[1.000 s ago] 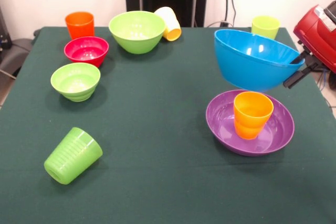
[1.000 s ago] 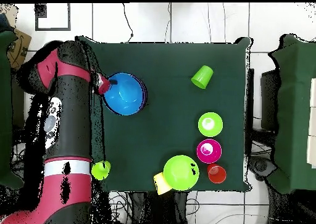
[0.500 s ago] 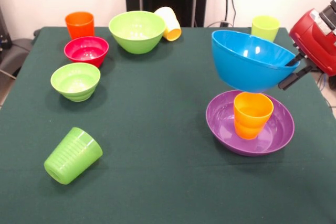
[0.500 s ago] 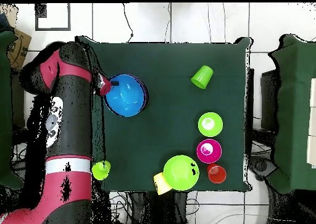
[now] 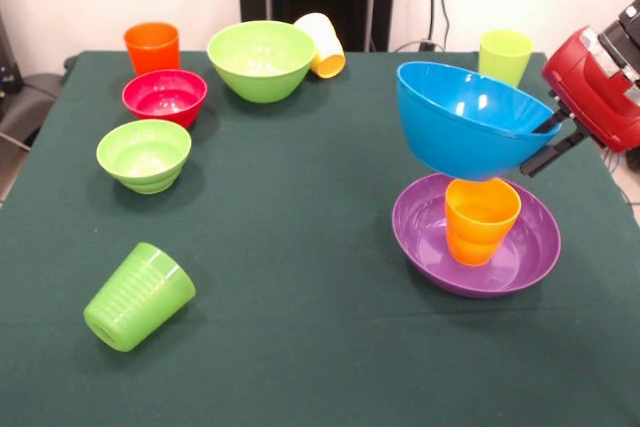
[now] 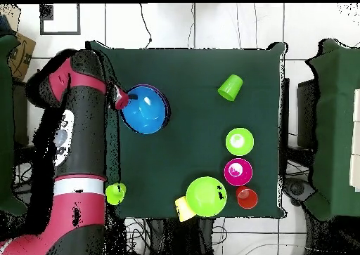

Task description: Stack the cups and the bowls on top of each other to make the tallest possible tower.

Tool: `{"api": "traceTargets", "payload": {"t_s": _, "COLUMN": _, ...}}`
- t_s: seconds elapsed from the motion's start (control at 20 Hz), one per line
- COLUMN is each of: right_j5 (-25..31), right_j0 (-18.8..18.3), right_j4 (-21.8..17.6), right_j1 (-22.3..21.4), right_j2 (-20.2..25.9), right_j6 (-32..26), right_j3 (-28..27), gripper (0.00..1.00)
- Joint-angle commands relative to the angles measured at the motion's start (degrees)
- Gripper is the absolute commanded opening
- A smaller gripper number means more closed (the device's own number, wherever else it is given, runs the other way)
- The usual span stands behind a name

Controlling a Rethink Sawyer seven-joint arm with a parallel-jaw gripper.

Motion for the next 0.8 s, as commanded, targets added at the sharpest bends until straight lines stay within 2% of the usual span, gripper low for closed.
{"api": "traceTargets", "payload": {"t_s": 0.05, "right_j5": 3.3, "right_j0": 0.2, "right_j4": 0.2, "right_j1": 0.6, "right_j2": 2.3, "right_j6": 16.3, "right_j3": -0.8, "gripper": 0.00}}
{"api": "traceTargets", "payload": {"t_s": 0.35, "right_j5": 1.8, "right_j0": -0.1, "right_j4": -0.1, "right_j1": 2.3, "right_j2": 2.2, "right_j6": 17.2, "right_j3": -0.7, "gripper": 0.00}}
{"api": "traceTargets", "payload": {"t_s": 0.5, "right_j5": 3.3, "right_j0": 0.3, "right_j4": 0.3, "right_j1": 1.9, "right_j2": 2.0, "right_j6": 16.7, "right_j3": -1.5, "gripper": 0.00}}
{"api": "traceTargets", "payload": {"t_s": 0.8, "right_j5": 2.1, "right_j0": 0.2, "right_j4": 0.5, "right_j1": 1.8, "right_j2": 2.3, "right_j6": 16.4, "right_j3": -0.2, "gripper": 0.00}}
